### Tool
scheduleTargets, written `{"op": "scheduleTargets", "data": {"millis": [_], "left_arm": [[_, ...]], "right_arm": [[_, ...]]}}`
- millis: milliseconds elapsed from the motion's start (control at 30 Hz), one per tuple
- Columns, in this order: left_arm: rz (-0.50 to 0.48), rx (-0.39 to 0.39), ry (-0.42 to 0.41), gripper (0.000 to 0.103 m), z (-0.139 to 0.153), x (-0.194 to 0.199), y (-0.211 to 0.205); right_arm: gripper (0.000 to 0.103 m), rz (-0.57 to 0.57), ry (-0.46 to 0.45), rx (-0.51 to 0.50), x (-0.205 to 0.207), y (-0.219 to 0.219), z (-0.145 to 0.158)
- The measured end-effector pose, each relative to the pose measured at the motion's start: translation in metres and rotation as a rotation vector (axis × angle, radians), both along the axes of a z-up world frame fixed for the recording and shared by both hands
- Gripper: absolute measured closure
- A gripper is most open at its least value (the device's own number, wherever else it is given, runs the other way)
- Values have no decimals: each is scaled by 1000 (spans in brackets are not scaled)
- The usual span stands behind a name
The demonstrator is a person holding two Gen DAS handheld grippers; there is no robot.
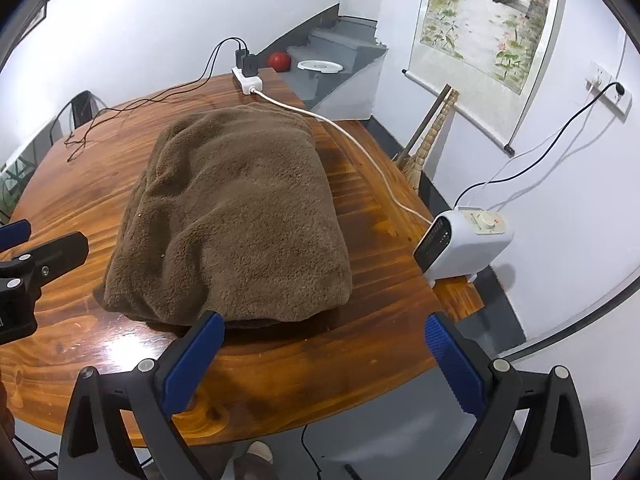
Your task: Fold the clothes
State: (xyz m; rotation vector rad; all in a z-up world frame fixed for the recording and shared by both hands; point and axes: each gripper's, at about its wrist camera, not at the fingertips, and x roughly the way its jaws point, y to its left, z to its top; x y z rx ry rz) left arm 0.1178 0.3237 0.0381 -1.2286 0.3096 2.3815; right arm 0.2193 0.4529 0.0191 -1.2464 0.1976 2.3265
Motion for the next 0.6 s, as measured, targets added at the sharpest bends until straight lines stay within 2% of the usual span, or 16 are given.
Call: {"op": "scheduleTargets", "data": {"millis": [600], "left_arm": [[12, 29, -2, 0, 5, 15, -12]], "right_arm": [[1, 18, 16, 5, 10, -12, 6]]}}
